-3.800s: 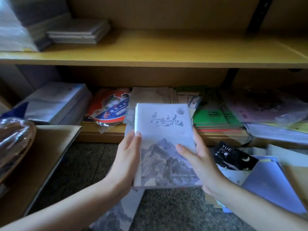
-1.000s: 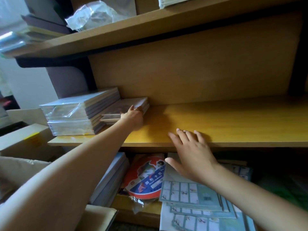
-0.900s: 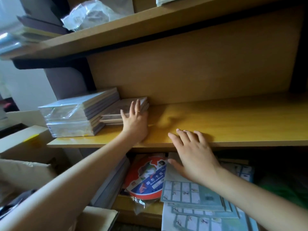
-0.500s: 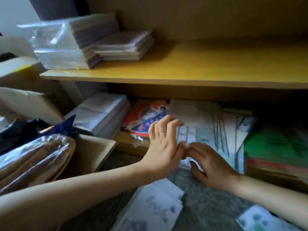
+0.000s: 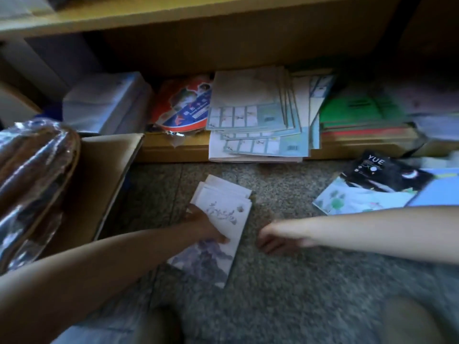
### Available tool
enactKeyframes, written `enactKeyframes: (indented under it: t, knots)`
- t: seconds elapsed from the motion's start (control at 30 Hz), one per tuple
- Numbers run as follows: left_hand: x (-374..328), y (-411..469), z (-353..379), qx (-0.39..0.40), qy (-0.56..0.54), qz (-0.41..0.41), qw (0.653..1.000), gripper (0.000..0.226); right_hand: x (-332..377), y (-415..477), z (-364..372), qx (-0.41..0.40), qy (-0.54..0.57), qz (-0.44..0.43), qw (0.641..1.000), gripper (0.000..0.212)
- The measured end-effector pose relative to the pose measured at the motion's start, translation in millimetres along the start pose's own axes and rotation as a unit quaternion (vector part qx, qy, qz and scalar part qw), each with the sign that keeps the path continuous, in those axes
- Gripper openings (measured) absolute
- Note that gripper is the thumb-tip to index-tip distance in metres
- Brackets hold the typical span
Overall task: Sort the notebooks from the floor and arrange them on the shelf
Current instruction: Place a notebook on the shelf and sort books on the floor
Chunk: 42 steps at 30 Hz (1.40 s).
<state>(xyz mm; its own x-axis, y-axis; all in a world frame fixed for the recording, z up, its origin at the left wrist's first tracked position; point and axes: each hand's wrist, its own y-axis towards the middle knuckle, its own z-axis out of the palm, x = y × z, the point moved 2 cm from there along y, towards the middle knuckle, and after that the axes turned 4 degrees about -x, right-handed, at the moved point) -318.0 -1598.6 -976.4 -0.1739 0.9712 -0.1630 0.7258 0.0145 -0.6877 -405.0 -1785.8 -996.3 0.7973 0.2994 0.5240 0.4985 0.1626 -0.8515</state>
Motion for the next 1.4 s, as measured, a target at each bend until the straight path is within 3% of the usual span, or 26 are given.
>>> enactKeyframes:
  t: [0.07,0.17,0.3,0.4,0.47,0.53,0.6,0.7,0.8,0.9,1.03,1.1,1.17,1.3,1.4]
  knots:
    - [14.7,33.6,9.8,-0.005,-0.02,-0.009,1.0,0.168,-0.3,-3.8,9.5,0.013,0.029,0.023,0.999,0.015]
    - [26.5,41.9,13.9,-0.031,-0.089,-0.01,0.996,0.162,0.7,-8.3,20.5,0.02,0.053,0.03,0.998,0.013]
    - [6.6,0.9,-3.2,-0.075,-0.163,-0.012,0.984,0.134,-3.8,-12.9,21.1,0.016,0.047,0.027,0.998,0.011]
    - [-1.4,6.6,14.1,-0.102,-0.191,-0.066,0.974,0.156,-6.5,-16.0,2.8,-0.011,0.032,0.012,0.999,0.005]
    - [-9.9,5.9,29.4,-0.091,-0.171,-0.073,0.978,0.151,-4.6,-20.2,-15.2,-0.038,0.03,-0.021,0.999,0.011]
    - [-25.8,-1.0,38.4,-0.045,-0.19,0.0,0.981,0.131,-3.1,-23.1,-31.8,-0.061,0.045,-0.051,0.996,0.02]
    - [-36.4,-2.0,50.1,-0.037,-0.162,0.035,0.985,0.13,-4.8,-24.7,-42.5,-0.069,0.043,-0.064,0.995,0.023]
    - [-52.3,-11.4,65.2,-0.097,-0.072,0.034,0.992,0.124,-16.4,-23.7,-52.1,-0.112,0.019,-0.07,0.991,0.03]
    - [-58.1,-19.7,73.6,-0.169,-0.096,0.086,0.977,0.115,-27.7,-29.3,-58.8,-0.138,0.013,-0.067,0.988,0.021]
    - [-54.5,-18.5,76.2,-0.21,-0.12,0.15,0.959,0.099,-36.6,-38.1,-60.8,-0.104,0.118,-0.049,0.986,0.009]
    - [-57.6,-18.8,78.0,-0.158,-0.154,0.111,0.969,0.107,-47.4,-39.7,-54.6,-0.113,0.191,-0.038,0.974,0.014]
    - [-61.2,-17.6,76.4,-0.142,-0.139,0.096,0.975,0.114,-49.1,-37.3,-50.1,-0.151,0.176,-0.039,0.972,0.031]
    - [-64.2,-19.7,70.6,-0.148,-0.089,0.104,0.979,0.104,-51.8,-33.2,-48.6,-0.171,0.188,-0.041,0.966,0.049]
    - [-62.0,-25.4,68.8,-0.137,-0.138,0.147,0.97,0.069,-54.2,-38.1,-51.1,-0.18,0.197,-0.054,0.962,0.04]
    - [-62.6,-41.0,74.9,-0.187,-0.191,0.237,0.934,0.057,-55.3,-44.4,-58.8,-0.184,0.226,-0.076,0.954,0.04]
